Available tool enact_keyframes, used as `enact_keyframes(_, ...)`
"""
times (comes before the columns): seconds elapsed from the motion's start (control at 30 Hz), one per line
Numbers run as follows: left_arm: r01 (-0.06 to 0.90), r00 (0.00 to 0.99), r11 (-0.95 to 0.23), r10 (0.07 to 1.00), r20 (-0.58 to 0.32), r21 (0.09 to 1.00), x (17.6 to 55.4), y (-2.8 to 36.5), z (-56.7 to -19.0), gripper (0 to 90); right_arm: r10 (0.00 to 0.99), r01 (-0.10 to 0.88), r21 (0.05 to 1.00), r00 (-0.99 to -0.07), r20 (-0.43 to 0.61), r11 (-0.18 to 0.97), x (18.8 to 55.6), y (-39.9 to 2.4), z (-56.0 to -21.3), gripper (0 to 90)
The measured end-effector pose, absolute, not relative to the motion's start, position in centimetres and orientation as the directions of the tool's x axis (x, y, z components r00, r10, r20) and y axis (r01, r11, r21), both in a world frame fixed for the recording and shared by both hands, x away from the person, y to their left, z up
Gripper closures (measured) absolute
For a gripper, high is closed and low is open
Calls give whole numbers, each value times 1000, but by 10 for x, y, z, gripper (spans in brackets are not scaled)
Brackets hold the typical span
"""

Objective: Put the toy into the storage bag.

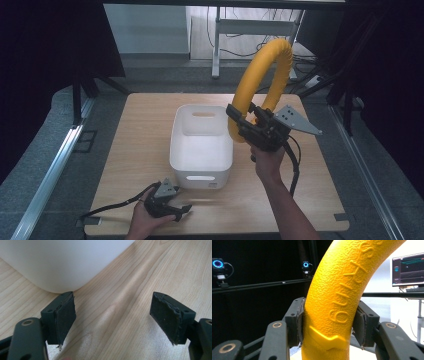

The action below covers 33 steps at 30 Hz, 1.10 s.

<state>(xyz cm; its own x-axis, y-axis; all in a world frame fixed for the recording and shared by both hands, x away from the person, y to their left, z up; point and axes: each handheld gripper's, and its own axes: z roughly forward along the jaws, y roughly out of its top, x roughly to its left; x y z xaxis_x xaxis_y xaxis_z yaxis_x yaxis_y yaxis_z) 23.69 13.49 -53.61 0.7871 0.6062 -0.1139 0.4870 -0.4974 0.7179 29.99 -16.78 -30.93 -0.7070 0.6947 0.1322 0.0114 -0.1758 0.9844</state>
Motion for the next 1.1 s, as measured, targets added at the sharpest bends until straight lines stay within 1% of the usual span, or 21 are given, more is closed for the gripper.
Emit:
enact_keyframes(0.4, 485, 788, -498, 605, -112, 719, 237, 135, -536, 207, 669, 19, 983, -730, 139, -182, 301, -151, -305, 487)
enact_keyframes(0.63, 485, 789, -495, 603, -117, 721, 237, 135, -536, 206, 659, 10, 985, -741, 124, -174, 300, -144, -302, 487)
enact_keyframes(1.1, 485, 789, -492, 603, -118, 723, 237, 135, -536, 206, 638, 17, 984, -760, 127, -176, 299, -123, -306, 487)
